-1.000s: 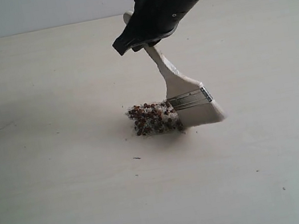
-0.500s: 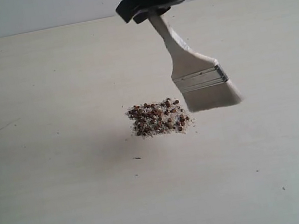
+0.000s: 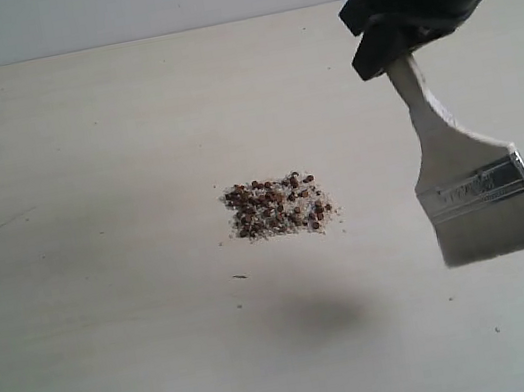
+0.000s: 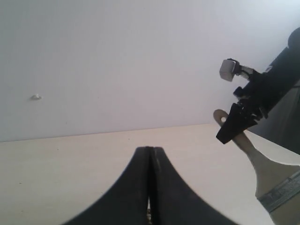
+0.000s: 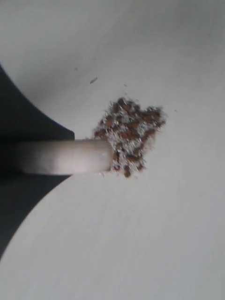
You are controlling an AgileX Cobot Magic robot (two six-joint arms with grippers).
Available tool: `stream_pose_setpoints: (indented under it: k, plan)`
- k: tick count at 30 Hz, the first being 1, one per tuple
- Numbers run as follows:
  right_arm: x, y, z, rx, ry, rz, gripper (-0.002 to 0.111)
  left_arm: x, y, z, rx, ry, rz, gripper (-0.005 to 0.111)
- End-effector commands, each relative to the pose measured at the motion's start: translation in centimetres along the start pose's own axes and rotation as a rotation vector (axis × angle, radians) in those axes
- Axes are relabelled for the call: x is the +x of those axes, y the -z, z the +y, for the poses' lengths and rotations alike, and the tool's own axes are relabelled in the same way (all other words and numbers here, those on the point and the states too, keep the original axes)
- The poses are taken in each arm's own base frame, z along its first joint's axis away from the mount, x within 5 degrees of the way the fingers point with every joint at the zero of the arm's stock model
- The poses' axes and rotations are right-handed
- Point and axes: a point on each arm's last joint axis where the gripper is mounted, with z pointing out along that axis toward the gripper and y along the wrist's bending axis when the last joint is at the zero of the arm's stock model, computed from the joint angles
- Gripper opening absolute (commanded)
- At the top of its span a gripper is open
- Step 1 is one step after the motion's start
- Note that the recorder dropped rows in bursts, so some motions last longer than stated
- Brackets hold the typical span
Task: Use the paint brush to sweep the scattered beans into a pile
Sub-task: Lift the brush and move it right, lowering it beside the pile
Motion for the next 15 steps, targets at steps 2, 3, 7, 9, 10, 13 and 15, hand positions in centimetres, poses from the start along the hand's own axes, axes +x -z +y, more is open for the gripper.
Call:
stream_pose_setpoints:
  k: [2,3,7,9,10,13,15]
  plan:
    - [-0.4,-2.4,-0.3,-0.175,-0.037,0.002,0.0,0.1,0.1,0.0,0.0,0.014,-0.01,0.0]
    - [-0.5,-2.9,-0.4,-0.195,-0.039,0.004,0.0,0.1,0.1,0.0,0.0,0.014,-0.01,0.0]
    - [-0.2,-5.1,-0.8,-0.282,-0.077,0.065,0.0,0.1,0.1,0.0,0.0,0.014,-0.01,0.0]
    - [-0.1,-6.0,-1.4,-0.259,-0.097,0.06,0.0,0.1,0.1,0.0,0.0,0.014,-0.01,0.0]
    - [-0.1,-6.3,-1.7,-0.243,-0.098,0.056,0.0,0.1,0.1,0.0,0.0,0.014,-0.01,0.0]
    - [-0.4,-7.2,-2.6,-0.175,-0.15,0.027,0.0,0.1,0.1,0.0,0.0,0.014,-0.01,0.0]
    - [-0.4,-7.7,-3.2,-0.142,-0.177,0.028,0.0,0.1,0.1,0.0,0.0,0.014,-0.01,0.0]
